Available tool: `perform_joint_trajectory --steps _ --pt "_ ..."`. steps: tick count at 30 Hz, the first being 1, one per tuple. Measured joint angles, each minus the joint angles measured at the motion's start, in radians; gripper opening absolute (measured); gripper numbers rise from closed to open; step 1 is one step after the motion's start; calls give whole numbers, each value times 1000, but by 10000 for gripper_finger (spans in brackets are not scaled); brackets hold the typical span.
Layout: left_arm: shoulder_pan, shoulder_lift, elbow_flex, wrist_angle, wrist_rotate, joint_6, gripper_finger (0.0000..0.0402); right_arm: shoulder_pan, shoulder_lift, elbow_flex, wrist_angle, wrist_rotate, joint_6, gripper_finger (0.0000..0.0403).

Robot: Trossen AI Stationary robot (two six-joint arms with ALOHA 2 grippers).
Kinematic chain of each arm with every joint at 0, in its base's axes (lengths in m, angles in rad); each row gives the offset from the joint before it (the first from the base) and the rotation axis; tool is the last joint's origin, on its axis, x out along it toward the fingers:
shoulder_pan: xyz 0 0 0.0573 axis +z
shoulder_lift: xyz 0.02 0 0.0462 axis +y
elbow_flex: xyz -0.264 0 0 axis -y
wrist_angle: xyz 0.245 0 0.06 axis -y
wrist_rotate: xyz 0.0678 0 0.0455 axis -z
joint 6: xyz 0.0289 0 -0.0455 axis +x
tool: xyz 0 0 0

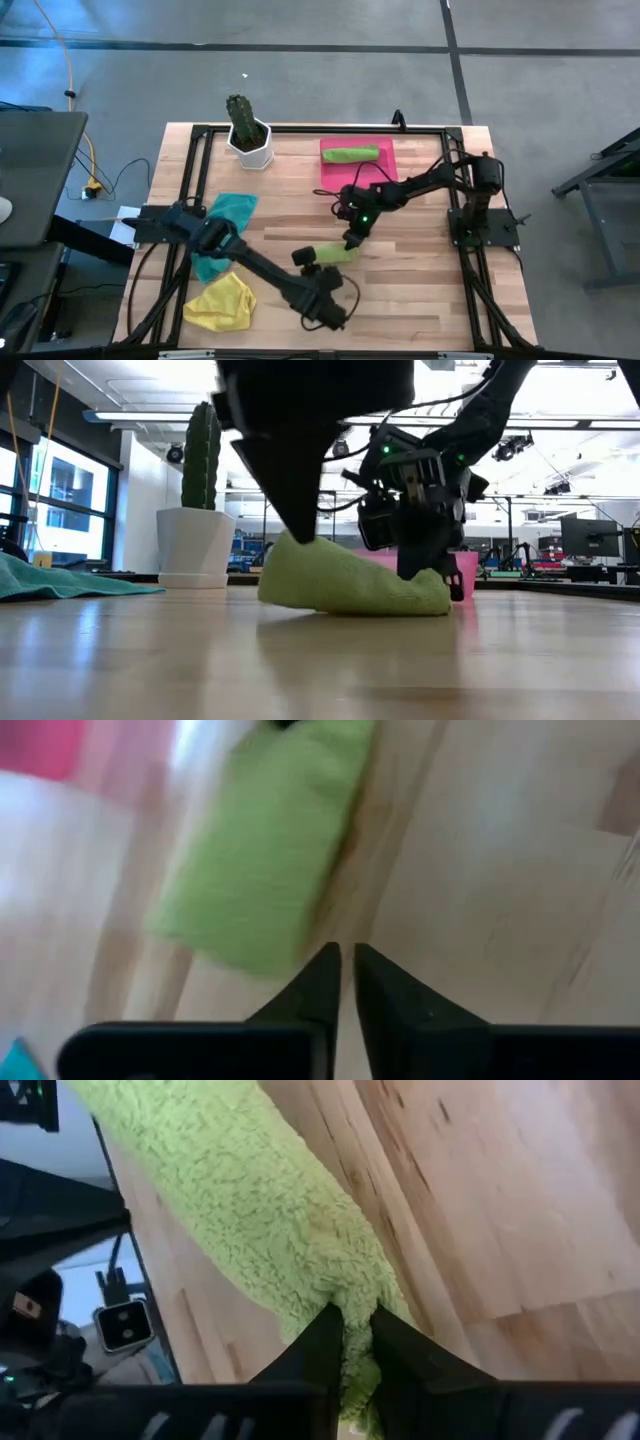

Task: Roll microfiber towels into tight, uniform cylinder then place into a basket
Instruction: Roll the light green microfiber cloth

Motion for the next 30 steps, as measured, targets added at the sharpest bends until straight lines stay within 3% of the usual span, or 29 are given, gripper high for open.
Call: perform_joint_trajectory --steps 6,12,23,30 --pt "39 0 0 39 35 177 91 17 48 5 18 -3 -35 32" --pt "53 0 0 38 -70 287 137 33 43 4 43 4 -57 32" --pt "147 0 1 111 97 389 174 34 44 5 37 -2 -103 32" --pt "175 20 1 129 108 407 180 31 44 5 0 6 -150 32"
